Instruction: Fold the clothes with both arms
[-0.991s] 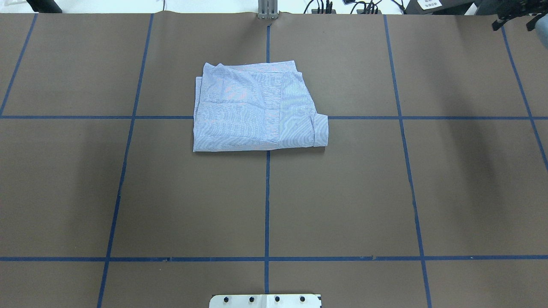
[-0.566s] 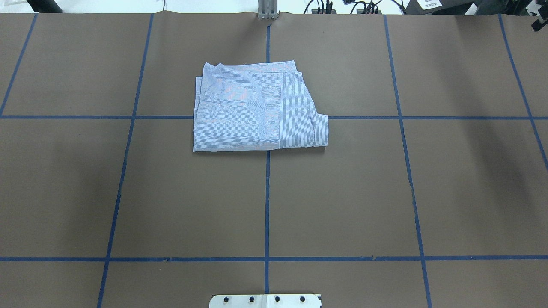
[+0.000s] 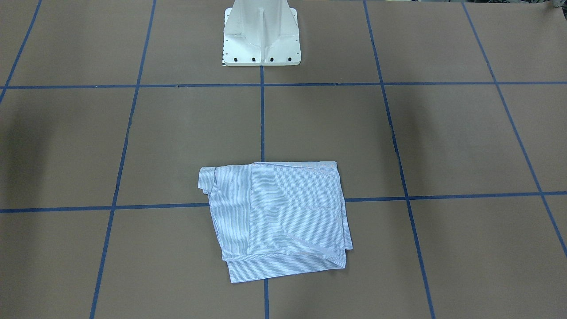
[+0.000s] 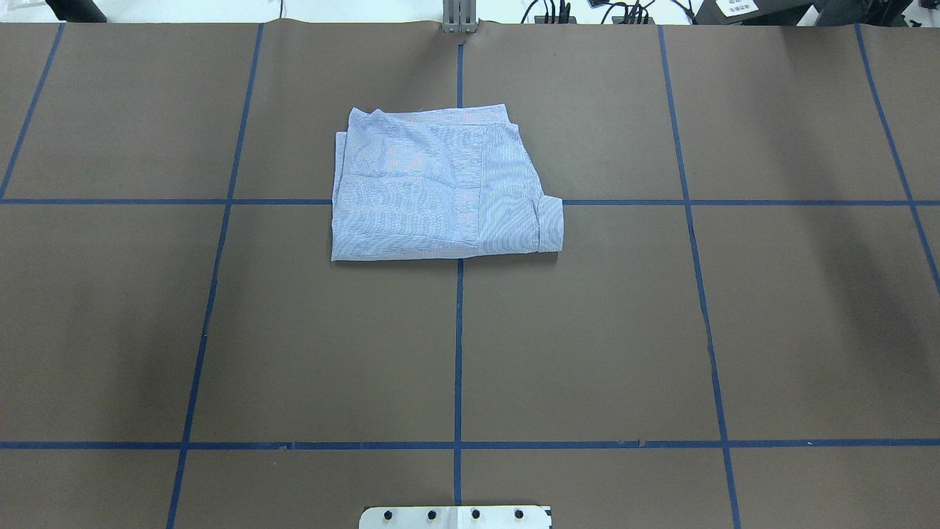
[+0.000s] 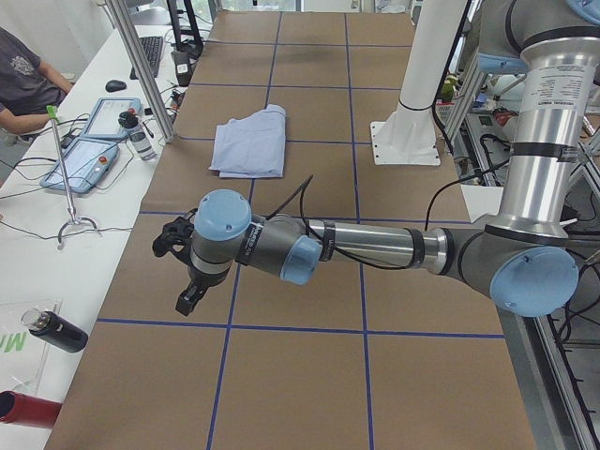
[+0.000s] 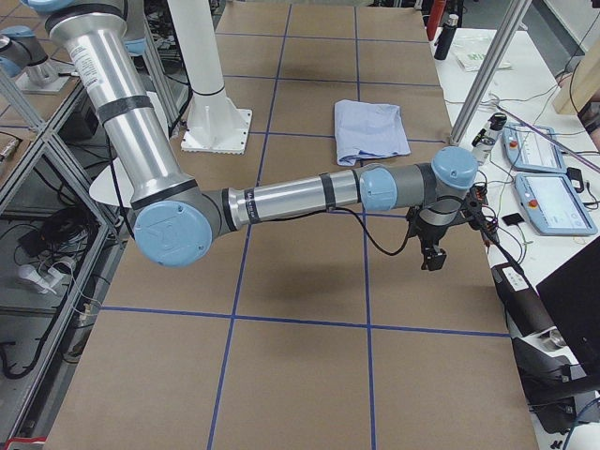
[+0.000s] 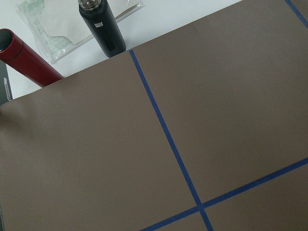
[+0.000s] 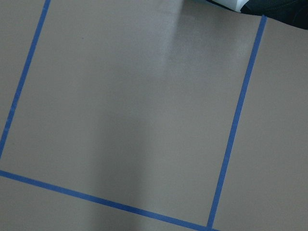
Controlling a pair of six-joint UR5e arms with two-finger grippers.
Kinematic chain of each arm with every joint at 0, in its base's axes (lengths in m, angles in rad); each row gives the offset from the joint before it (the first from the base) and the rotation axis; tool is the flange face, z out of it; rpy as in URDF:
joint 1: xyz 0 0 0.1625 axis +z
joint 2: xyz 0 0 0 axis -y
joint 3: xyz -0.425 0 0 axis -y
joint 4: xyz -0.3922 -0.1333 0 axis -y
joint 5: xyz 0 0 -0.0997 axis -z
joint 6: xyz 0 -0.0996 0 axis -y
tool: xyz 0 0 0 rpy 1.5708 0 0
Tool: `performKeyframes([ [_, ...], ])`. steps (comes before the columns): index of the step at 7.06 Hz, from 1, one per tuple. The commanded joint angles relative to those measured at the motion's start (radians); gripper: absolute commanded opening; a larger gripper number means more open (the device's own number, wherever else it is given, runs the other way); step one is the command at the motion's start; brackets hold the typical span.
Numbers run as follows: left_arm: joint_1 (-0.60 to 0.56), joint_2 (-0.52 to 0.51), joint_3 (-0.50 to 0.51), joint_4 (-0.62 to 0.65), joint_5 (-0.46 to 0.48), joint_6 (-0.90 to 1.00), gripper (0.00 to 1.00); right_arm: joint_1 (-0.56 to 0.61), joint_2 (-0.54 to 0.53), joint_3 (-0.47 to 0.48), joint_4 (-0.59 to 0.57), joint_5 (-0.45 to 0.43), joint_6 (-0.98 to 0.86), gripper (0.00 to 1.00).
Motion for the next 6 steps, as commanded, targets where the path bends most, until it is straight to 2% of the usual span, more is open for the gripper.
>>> performKeyframes([
  [1,-0.003,0.087,-0.114,0.0,0.004,0.002,1.0,0.013,-0.057,0.049,-0.003,-0.025,0.002,1.0],
  [2,-0.001,0.158,-0.179,0.001,0.006,-0.005,1.0,0.014,-0.094,0.086,0.0,-0.019,0.007,1.0],
  [3,-0.003,0.186,-0.236,0.009,0.001,-0.015,1.0,0.014,-0.111,0.103,-0.02,-0.032,0.01,1.0],
  [4,0.0,0.181,-0.229,0.012,0.001,-0.051,1.0,0.014,-0.129,0.104,-0.019,-0.058,0.004,1.0],
  [6,0.0,0.192,-0.191,0.013,0.0,-0.113,1.0,0.013,-0.163,0.101,-0.013,-0.053,0.001,1.0],
])
